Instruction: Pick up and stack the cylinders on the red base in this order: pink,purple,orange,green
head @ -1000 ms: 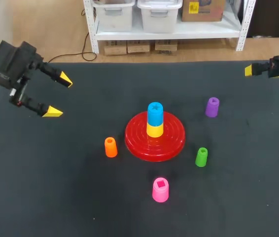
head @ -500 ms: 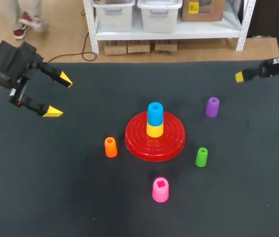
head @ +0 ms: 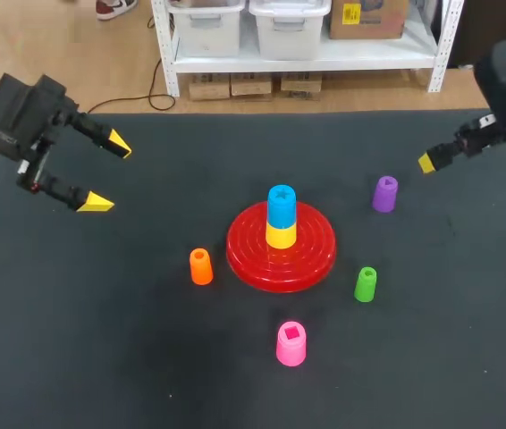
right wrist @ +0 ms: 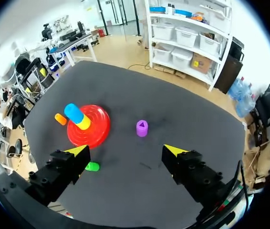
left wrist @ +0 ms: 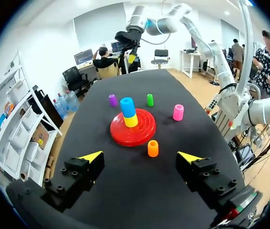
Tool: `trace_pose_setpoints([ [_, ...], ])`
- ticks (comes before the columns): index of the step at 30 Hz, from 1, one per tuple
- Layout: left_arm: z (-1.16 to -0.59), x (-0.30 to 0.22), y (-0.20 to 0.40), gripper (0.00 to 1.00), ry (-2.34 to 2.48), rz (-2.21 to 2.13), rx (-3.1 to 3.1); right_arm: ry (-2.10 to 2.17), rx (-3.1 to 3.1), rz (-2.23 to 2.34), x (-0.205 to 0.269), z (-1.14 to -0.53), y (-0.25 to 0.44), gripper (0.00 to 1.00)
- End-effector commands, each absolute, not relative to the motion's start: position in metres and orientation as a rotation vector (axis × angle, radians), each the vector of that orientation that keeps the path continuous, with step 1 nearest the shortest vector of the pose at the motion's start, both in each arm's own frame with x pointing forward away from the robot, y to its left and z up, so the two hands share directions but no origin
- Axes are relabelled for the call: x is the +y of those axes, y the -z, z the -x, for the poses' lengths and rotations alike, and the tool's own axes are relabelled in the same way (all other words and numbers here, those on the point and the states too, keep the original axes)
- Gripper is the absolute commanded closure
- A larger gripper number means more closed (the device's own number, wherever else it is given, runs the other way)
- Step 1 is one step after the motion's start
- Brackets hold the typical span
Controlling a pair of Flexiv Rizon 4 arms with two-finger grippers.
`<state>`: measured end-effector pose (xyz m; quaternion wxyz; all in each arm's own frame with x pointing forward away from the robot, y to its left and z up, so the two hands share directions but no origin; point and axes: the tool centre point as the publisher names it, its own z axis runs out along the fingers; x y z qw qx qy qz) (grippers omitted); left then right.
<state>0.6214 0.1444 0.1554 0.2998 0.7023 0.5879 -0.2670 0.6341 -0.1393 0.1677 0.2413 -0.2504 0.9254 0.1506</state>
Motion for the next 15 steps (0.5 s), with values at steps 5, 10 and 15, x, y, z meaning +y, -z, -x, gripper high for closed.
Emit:
trace_pose_setpoints([
  [5,-0.622,0.145,-0.155,0.00,0.710,-1.866,1.559,-0.203,2.523,0.615,-0.140,-0.627,-0.169,0.00],
  [10,-0.622,0.145,-0.155,0.00,0.710,-1.866,1.559,-0.203,2.523,0.615,-0.140,-0.627,-0.169,0.00],
  [15,-0.622,0.145,-0.155,0.00,0.710,-1.866,1.559,-0.167,2.567,0.657,-0.121,-0.619,-0.180,0.00],
])
